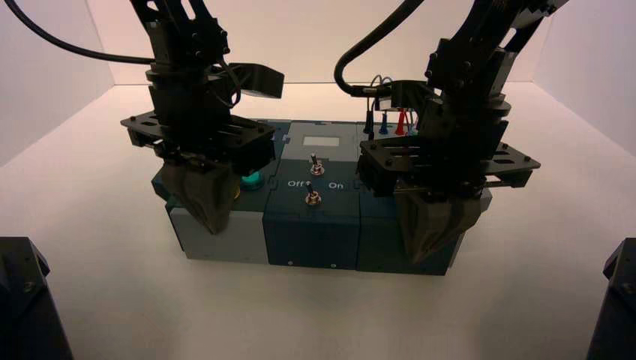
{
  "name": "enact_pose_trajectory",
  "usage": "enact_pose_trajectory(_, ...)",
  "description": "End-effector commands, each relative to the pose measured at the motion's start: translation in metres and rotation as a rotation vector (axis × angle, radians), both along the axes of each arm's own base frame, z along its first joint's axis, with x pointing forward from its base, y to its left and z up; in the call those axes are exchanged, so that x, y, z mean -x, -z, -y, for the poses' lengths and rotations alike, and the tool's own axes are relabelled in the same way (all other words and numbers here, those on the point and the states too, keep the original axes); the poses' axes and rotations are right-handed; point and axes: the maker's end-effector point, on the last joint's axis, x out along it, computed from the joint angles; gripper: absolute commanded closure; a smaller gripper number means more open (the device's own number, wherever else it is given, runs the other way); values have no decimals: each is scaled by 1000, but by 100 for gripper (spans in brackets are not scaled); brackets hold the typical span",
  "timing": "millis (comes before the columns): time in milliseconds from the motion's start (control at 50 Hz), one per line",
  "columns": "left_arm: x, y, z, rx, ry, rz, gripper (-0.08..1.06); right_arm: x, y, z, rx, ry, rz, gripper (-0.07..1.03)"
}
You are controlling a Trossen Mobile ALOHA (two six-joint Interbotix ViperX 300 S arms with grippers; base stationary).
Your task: Move the box away.
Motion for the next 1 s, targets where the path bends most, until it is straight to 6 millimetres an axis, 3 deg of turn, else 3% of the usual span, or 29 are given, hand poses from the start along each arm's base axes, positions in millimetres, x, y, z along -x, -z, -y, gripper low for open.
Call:
enact_pose_trajectory(20,-20,-8,8,27,-7,48,101,-26,-8,0,-20,34,51,99)
enact_pose_trajectory(420,-57,-8,17,21,-12,91,101,-64,-12,15,5,69,116,99)
enact_pose_trajectory(580,-68,-7,19,23,-17,100,101,-70,-12,16,14,55,132,99)
enact_pose_trajectory(840,-56,-7,12,19,-17,90,101,-56,-17,20,5,36,136,99)
enact_pose_trajectory(1000,-42,-22,5,55,-22,118,101,-48,-36,27,-37,36,177,99)
